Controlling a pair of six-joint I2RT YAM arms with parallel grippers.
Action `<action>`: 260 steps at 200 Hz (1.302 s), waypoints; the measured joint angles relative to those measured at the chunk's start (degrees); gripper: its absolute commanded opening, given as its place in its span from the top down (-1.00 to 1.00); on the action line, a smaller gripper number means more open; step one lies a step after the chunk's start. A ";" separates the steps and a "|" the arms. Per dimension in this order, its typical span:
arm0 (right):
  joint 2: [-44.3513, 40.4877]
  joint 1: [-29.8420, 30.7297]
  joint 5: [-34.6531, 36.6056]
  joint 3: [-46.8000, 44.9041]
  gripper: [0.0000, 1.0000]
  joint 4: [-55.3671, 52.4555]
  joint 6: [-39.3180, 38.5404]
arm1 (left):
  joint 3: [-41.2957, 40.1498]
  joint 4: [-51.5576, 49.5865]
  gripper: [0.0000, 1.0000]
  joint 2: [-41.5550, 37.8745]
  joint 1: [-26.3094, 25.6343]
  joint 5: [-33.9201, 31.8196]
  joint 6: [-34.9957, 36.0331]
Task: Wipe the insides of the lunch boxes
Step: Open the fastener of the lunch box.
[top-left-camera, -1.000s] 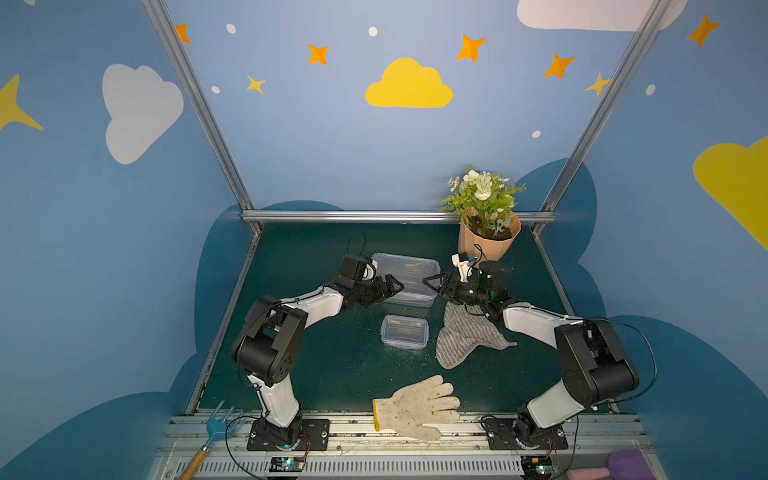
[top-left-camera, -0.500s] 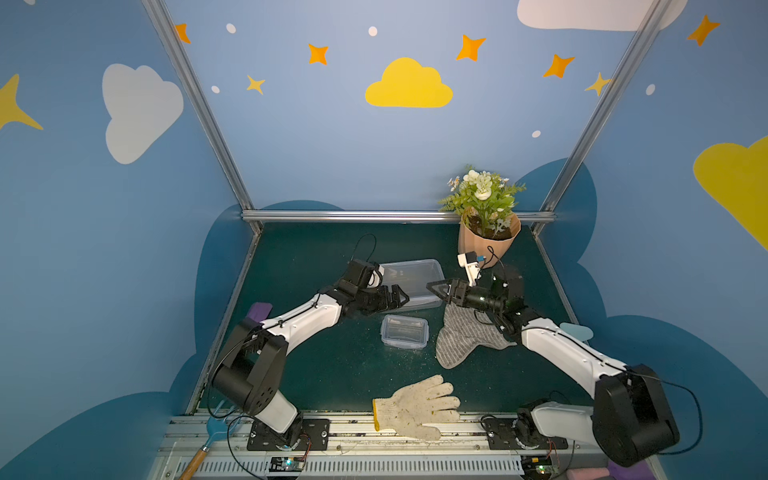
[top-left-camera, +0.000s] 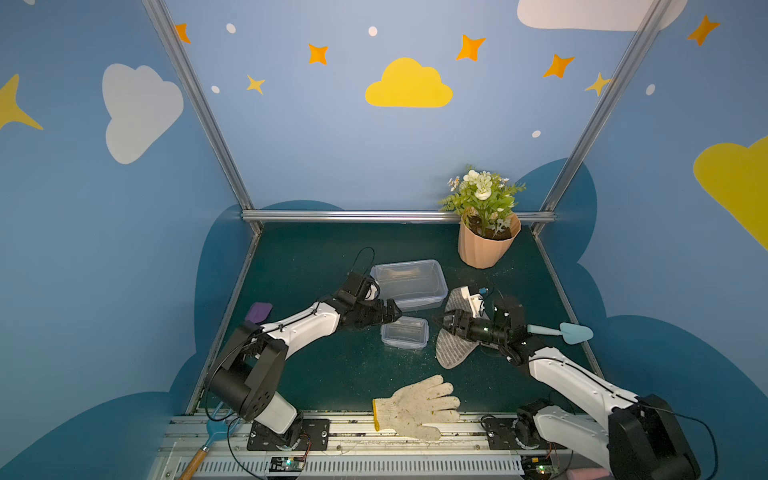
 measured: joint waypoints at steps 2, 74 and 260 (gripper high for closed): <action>0.39 0.11 -0.04 -0.20 -0.57 0.33 0.04 | -0.07 0.07 -1.00 -0.02 -0.13 -0.02 0.00; 9.07 2.32 1.09 -5.42 -0.25 13.73 5.25 | -6.19 4.13 -1.00 -0.83 -2.29 -1.22 -2.91; 32.85 2.45 1.77 -9.51 0.43 48.61 16.92 | -6.69 12.26 -0.97 3.30 -5.77 -3.08 -9.38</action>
